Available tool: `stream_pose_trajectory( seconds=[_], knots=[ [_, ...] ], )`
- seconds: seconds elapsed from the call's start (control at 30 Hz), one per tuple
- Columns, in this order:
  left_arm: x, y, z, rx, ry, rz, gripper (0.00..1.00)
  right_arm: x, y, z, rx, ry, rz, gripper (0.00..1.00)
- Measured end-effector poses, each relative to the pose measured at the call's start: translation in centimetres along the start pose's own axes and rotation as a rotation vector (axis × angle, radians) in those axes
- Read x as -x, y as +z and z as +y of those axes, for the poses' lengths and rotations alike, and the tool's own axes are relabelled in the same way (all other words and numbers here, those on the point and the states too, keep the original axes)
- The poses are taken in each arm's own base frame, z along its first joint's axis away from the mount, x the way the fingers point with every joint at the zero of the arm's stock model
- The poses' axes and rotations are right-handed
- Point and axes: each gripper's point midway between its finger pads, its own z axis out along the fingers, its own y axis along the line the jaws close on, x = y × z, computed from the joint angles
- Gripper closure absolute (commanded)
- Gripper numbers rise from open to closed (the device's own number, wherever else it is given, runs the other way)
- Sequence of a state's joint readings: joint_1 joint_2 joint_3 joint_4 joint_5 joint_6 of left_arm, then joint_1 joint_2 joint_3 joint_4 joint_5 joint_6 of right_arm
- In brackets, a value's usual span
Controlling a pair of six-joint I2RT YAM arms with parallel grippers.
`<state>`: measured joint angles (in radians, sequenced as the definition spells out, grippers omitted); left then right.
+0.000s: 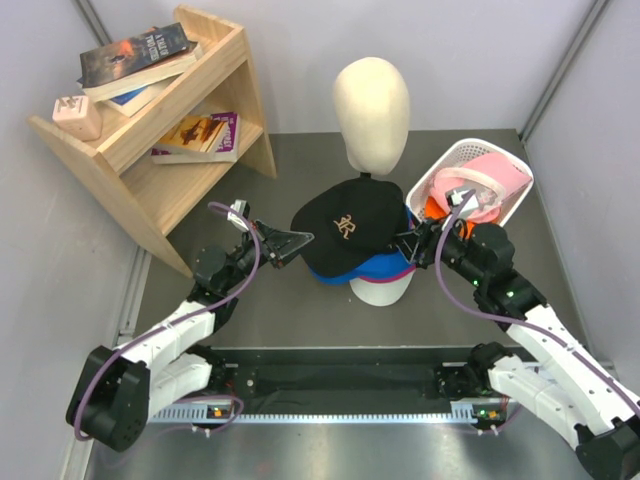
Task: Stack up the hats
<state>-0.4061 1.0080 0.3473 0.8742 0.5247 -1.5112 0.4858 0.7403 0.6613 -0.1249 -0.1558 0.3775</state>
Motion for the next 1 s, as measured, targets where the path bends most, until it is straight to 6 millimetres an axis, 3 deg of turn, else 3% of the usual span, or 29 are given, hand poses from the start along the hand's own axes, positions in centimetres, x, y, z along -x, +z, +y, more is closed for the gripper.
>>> stream_pose_trajectory(
  seconds=[0.17,0.53,1.0],
  knots=[
    [-0.1,0.0,0.0,0.000,0.000,0.003,1.00,-0.3,0.3,-0.2,0.007,0.029,-0.010,0.43],
    [-0.1,-0.1,0.0,-0.001,0.001,0.008,1.00,-0.2,0.8,-0.2,0.030,0.033,-0.040,0.55],
    [-0.1,-0.1,0.0,0.001,0.003,0.011,1.00,0.4,0.9,-1.0,-0.002,-0.044,-0.073,0.45]
  ],
)
